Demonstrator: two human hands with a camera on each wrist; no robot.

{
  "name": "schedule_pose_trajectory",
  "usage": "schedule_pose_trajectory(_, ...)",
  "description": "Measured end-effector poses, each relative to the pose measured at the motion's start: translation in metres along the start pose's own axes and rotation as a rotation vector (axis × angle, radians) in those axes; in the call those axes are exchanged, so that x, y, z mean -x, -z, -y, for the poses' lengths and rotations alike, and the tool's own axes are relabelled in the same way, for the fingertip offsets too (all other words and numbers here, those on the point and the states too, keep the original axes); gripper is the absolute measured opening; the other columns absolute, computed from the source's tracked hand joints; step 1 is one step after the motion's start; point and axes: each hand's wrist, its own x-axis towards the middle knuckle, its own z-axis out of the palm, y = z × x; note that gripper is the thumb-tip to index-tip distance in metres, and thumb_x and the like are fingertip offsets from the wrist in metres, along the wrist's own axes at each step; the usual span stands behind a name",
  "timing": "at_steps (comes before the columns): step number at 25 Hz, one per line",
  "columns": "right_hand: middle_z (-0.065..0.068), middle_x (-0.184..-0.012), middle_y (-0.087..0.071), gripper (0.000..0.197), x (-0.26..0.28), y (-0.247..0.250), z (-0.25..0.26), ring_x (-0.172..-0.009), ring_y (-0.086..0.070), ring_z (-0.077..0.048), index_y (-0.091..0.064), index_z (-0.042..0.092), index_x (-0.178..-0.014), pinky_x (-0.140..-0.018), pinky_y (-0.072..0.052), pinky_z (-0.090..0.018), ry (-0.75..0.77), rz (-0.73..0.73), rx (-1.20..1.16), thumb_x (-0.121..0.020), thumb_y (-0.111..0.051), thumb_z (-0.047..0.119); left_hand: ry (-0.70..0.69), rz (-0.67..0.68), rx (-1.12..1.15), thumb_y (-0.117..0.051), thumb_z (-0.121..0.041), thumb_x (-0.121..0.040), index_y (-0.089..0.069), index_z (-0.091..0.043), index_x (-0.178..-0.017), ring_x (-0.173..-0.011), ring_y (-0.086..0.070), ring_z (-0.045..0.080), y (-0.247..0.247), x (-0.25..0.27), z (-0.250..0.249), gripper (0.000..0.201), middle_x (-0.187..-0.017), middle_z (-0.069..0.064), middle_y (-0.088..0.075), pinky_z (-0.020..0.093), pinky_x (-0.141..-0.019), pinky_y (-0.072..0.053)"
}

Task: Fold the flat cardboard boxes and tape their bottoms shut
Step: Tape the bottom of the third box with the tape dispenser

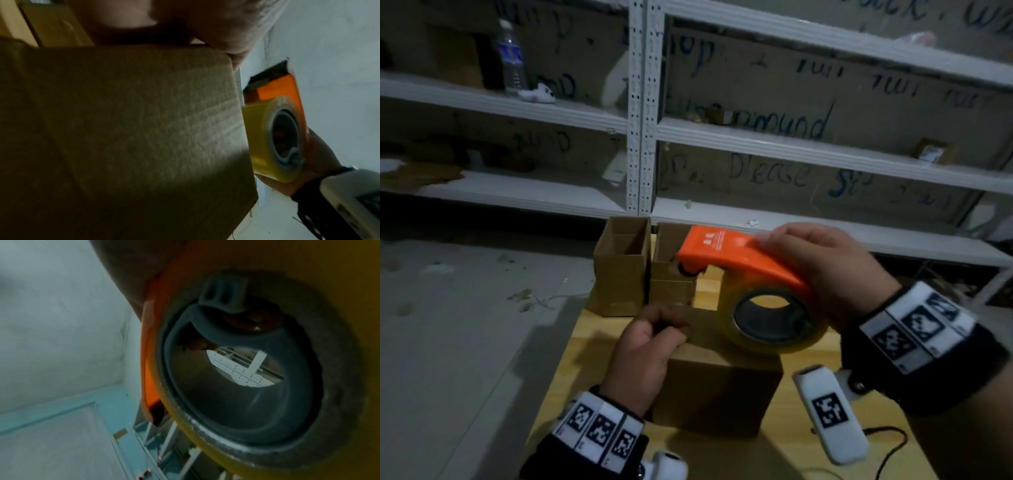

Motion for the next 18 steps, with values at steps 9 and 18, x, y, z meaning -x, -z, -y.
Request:
schedule_pose_trajectory(9, -0.019, -0.089, -0.079, 0.032, -0.017, -0.02, -0.005, -0.088, -0.076, -0.043, -0.075, 0.014, -0.091, -0.087, -0.062, -0.056, -0.101, 0.052, 0.134, -0.088, -0.076, 0.046, 0.008, -0.12, 0.023, -0.048, -0.075, -0.087, -0.082, -0.036, -0.102, -0.113, -0.069, 0.025, 0.015, -0.01, -0.015, 0.054, -0.123, 0.006, -0.075, 0.054, -0.1, -0.052)
schedule_pose_trajectory(18, -0.013, -0.088, -0.08, 0.047, -0.018, -0.022, -0.003, -0.081, -0.078, -0.034, -0.076, 0.02, -0.091, -0.081, -0.063, -0.049, -0.057, 0.113, 0.162, -0.067, -0.073, 0.06, -0.034, -0.069, 0.04, -0.053, -0.043, -0.104, -0.072, -0.03, -0.119, -0.115, -0.065, 0.02, 0.02, 0.001, -0.045, 0.027, -0.111, -0.001, -0.08, 0.044, -0.091, -0.042)
